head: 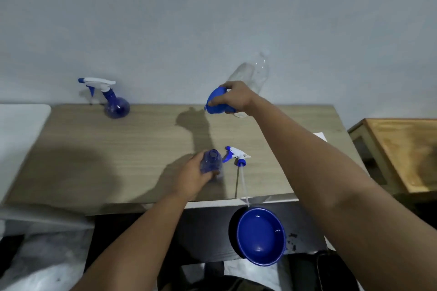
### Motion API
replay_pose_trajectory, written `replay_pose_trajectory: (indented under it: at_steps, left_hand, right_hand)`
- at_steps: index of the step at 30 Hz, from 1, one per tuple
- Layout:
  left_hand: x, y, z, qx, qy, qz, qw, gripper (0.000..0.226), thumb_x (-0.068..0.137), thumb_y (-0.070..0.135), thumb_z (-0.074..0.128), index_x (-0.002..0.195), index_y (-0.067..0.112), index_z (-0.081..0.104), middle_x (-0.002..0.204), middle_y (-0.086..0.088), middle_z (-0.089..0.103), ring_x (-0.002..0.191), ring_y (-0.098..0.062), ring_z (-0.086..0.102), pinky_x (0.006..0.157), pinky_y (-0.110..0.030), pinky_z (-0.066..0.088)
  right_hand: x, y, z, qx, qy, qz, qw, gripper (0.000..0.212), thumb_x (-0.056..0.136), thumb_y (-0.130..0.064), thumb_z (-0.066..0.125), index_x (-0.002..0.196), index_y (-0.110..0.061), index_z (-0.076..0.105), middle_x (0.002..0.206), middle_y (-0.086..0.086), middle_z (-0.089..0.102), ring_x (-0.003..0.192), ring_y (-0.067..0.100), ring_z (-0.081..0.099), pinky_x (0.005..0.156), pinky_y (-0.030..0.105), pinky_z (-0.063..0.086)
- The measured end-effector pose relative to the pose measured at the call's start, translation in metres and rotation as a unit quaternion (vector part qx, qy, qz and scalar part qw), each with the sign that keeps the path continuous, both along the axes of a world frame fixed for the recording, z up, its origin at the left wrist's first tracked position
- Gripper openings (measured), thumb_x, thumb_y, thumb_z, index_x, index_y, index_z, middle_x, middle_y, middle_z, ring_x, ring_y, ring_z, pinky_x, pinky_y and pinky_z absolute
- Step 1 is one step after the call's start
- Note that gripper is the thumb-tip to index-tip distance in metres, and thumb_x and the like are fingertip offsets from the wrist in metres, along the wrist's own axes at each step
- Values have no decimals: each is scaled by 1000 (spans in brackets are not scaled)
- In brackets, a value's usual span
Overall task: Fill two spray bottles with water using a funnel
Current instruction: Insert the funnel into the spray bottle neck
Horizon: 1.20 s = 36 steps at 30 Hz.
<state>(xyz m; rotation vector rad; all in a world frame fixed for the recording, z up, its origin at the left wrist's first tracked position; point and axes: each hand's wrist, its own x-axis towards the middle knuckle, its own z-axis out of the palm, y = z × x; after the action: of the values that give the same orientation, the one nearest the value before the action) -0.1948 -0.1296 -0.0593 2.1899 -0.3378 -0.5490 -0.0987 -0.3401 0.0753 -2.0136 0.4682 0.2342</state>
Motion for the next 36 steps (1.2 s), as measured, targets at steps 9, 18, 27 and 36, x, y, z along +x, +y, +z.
replay_pose_trajectory:
  at_steps: [9, 18, 27, 36]
  left_hand:
    - [-9, -1, 5, 55, -17, 7, 998, 52, 79, 38, 83, 124, 24, 61, 106, 6, 69, 100, -19, 67, 74, -24, 44]
    - [-15, -2, 25, 102, -36, -19, 994, 49, 89, 43, 74, 129, 23, 56, 107, 2, 66, 96, -21, 63, 52, -19, 28]
    - [-6, 5, 7, 53, 15, 1, 999, 47, 66, 63, 65, 103, 35, 65, 94, 10, 72, 86, -17, 70, 78, -39, 58]
    - [-2, 6, 3, 15, 12, -27, 999, 31, 75, 55, 66, 99, 36, 69, 86, 15, 73, 79, -3, 69, 68, -24, 54]
  right_hand:
    - [-105, 35, -36, 100, -154, -60, 981, 38, 73, -7, 95, 90, -1, 61, 113, 15, 71, 92, 23, 73, 76, 21, 56]
    - [-130, 52, -89, 30, -296, -47, 954, 47, 67, -11, 100, 78, 0, 56, 133, 1, 61, 128, 9, 60, 93, 19, 52]
    - [-150, 60, -100, 15, -280, -12, 960, 59, 61, -16, 102, 101, -19, 59, 136, -1, 58, 130, 10, 57, 102, 27, 48]
    - [-157, 65, -88, 52, -189, -36, 980, 100, 64, -32, 102, 150, -33, 51, 134, -23, 61, 126, -7, 58, 104, 16, 50]
